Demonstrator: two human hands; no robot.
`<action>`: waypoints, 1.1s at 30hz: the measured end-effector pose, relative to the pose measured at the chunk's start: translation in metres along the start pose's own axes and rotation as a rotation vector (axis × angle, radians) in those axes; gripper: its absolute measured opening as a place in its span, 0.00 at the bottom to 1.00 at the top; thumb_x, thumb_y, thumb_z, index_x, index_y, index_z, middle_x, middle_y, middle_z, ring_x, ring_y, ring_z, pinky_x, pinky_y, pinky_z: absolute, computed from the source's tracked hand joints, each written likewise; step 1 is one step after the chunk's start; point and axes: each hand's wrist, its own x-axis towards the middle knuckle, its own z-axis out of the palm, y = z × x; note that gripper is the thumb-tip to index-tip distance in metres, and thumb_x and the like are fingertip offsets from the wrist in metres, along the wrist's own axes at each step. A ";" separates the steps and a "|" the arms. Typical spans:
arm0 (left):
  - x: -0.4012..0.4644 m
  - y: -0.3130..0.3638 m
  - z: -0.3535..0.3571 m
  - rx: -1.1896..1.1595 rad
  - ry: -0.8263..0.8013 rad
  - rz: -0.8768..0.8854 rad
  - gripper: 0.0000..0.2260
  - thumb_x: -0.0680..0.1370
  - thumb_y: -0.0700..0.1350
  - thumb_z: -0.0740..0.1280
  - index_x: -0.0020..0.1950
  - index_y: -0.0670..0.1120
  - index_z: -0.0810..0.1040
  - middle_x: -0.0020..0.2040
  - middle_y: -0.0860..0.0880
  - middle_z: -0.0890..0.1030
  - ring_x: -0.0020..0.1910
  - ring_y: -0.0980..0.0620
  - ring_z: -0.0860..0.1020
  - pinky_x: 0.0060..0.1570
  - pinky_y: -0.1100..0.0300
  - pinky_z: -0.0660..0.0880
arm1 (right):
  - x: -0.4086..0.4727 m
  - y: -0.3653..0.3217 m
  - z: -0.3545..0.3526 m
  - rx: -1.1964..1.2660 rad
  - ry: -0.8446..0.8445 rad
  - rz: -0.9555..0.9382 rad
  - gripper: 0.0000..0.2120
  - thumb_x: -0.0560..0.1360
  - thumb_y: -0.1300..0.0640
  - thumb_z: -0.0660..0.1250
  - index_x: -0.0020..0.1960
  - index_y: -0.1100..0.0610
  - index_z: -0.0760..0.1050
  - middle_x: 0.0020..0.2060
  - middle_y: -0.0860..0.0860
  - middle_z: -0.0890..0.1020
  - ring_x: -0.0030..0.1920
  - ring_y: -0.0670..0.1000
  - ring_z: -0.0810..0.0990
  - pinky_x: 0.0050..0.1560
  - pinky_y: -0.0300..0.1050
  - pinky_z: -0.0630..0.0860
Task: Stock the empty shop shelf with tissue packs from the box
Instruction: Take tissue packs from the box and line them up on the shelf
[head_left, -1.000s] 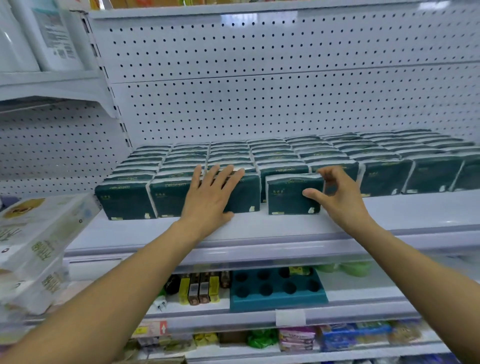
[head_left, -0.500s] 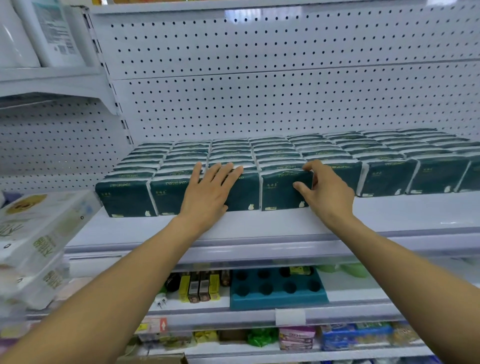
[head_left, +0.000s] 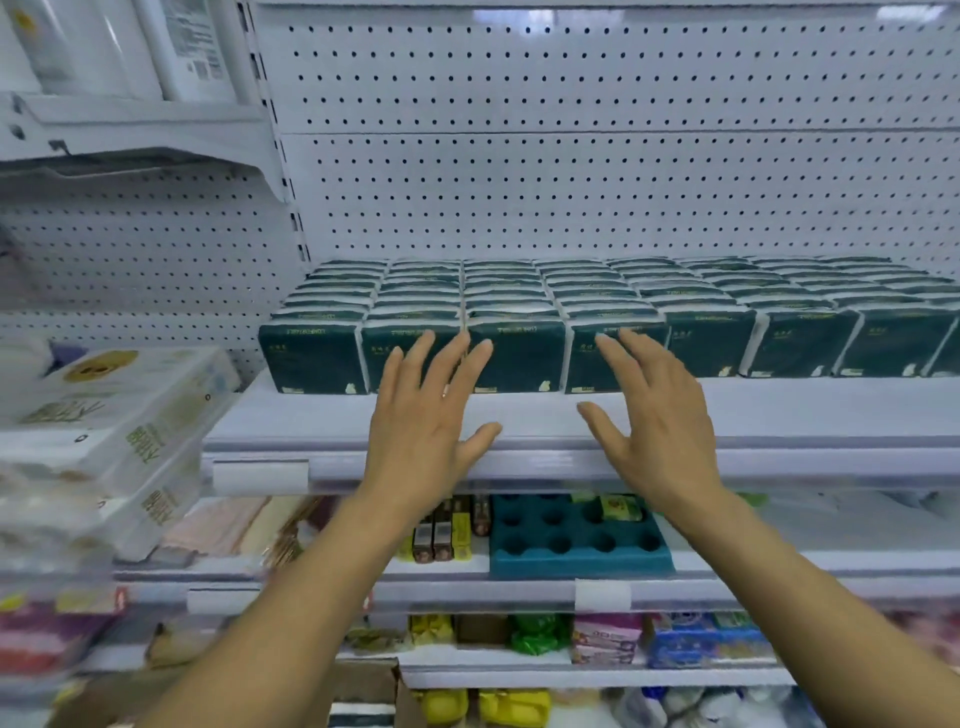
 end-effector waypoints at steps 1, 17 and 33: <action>-0.016 -0.005 -0.008 -0.027 0.006 -0.012 0.32 0.77 0.60 0.64 0.77 0.49 0.62 0.74 0.48 0.68 0.74 0.43 0.64 0.73 0.42 0.60 | -0.008 -0.018 -0.001 0.008 -0.011 -0.025 0.30 0.76 0.48 0.67 0.74 0.55 0.65 0.69 0.56 0.71 0.67 0.59 0.71 0.63 0.58 0.71; -0.311 -0.190 -0.095 0.041 -0.460 -0.154 0.38 0.68 0.56 0.77 0.74 0.47 0.67 0.56 0.48 0.81 0.53 0.44 0.80 0.47 0.52 0.77 | -0.178 -0.304 0.107 0.235 -0.499 -0.154 0.27 0.79 0.43 0.56 0.75 0.53 0.63 0.68 0.54 0.72 0.58 0.59 0.78 0.48 0.54 0.80; -0.548 -0.286 -0.006 -0.190 -0.936 -0.872 0.29 0.79 0.50 0.66 0.78 0.50 0.59 0.70 0.47 0.68 0.64 0.44 0.71 0.57 0.50 0.74 | -0.305 -0.405 0.291 0.265 -1.073 -0.232 0.18 0.80 0.46 0.58 0.70 0.46 0.67 0.63 0.48 0.73 0.58 0.51 0.77 0.47 0.49 0.77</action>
